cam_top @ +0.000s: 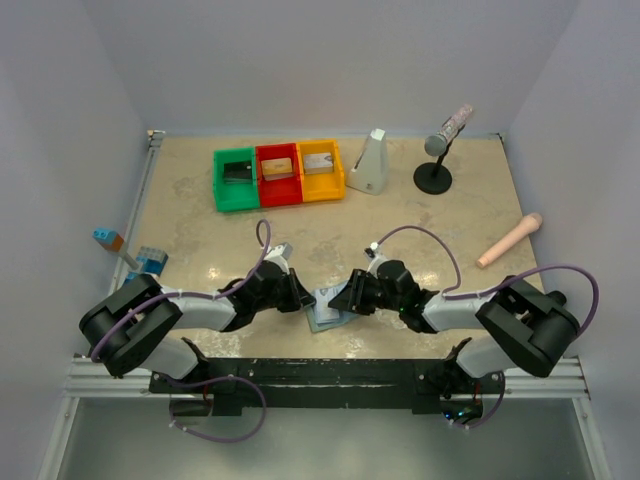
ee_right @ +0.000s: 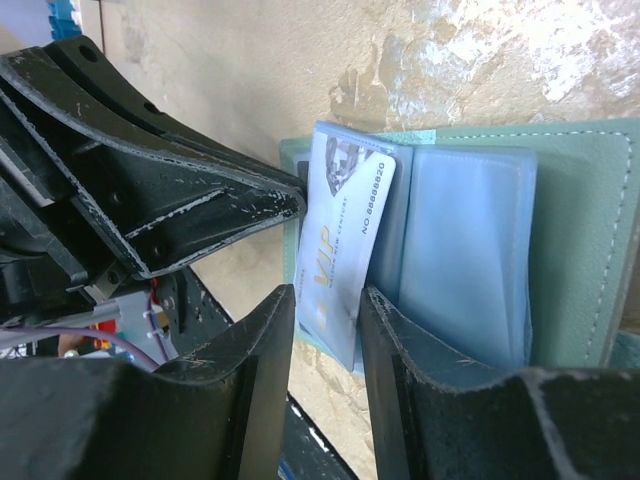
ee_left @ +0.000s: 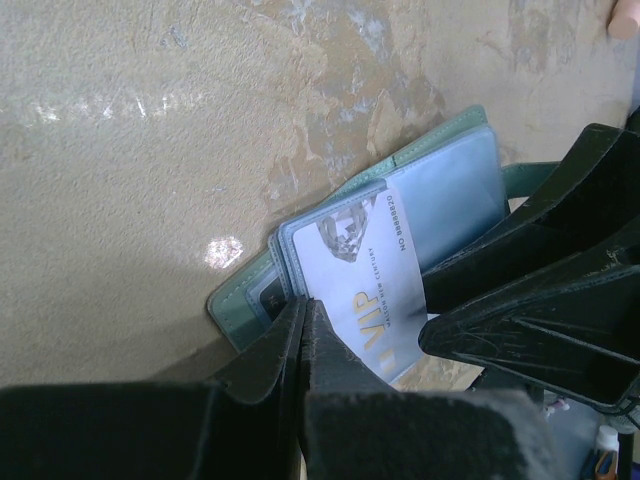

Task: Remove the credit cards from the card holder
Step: Remove the credit card from the card holder.

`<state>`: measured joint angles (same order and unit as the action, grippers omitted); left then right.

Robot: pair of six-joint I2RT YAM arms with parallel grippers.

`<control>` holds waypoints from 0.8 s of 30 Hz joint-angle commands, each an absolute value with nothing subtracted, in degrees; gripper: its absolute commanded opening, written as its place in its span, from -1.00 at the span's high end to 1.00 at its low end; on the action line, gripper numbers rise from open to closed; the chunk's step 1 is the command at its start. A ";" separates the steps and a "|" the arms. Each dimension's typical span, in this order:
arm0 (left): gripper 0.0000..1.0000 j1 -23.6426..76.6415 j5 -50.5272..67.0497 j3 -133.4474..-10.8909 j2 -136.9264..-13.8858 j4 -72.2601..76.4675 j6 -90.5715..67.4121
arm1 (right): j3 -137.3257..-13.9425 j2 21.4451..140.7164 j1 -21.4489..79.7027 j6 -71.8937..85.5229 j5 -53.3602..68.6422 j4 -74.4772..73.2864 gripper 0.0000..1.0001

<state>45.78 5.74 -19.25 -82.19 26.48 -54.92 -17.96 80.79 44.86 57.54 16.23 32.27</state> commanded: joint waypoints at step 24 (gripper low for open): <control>1.00 46.76 10.46 -14.50 -85.69 28.30 -54.05 | -22.67 86.84 45.70 58.97 26.81 42.98 0.06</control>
